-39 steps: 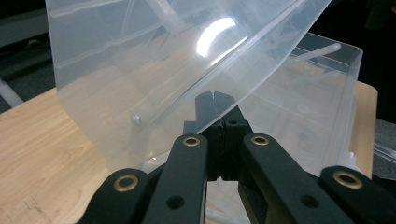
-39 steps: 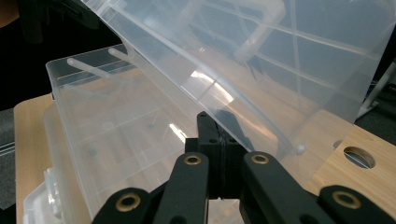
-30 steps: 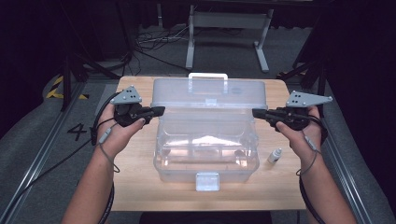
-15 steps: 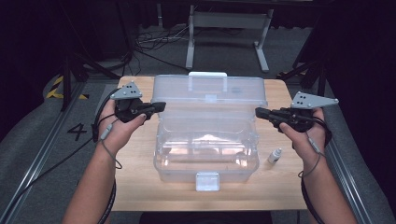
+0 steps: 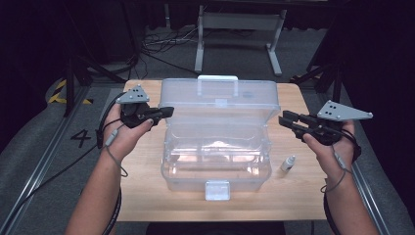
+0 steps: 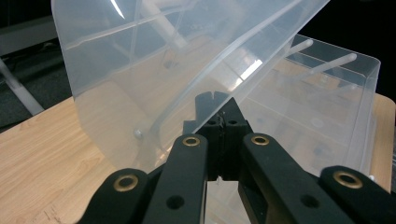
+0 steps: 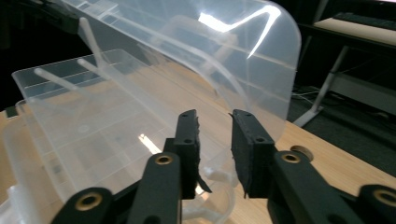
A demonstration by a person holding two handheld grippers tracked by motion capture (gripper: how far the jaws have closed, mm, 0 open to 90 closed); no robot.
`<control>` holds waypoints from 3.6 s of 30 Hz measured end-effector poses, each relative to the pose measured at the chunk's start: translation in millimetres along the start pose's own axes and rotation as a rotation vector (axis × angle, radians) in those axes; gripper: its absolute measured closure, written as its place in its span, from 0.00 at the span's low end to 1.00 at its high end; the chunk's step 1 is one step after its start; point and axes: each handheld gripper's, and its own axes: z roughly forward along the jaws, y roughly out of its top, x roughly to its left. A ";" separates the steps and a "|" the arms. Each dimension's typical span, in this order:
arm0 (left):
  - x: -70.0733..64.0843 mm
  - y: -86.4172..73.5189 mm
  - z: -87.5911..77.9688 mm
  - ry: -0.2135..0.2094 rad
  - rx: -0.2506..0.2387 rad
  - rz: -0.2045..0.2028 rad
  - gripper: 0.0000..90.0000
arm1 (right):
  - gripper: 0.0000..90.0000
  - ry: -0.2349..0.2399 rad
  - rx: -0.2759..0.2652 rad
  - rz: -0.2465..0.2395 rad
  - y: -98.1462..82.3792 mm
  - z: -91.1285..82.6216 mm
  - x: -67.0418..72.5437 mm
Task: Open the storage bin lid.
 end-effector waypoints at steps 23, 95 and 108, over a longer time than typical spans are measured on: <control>-0.2 0.8 -0.3 -0.006 0.004 0.000 1.00 | 0.43 -0.045 0.024 -0.015 9.2 40.9 -13.7; -41.2 -65.8 -25.8 -0.224 0.092 0.058 0.87 | 0.78 -0.266 0.081 0.021 24.1 57.4 -8.9; -53.6 -92.7 -10.2 -0.298 0.214 0.078 0.76 | 0.79 -0.254 0.090 0.048 25.6 59.8 -13.6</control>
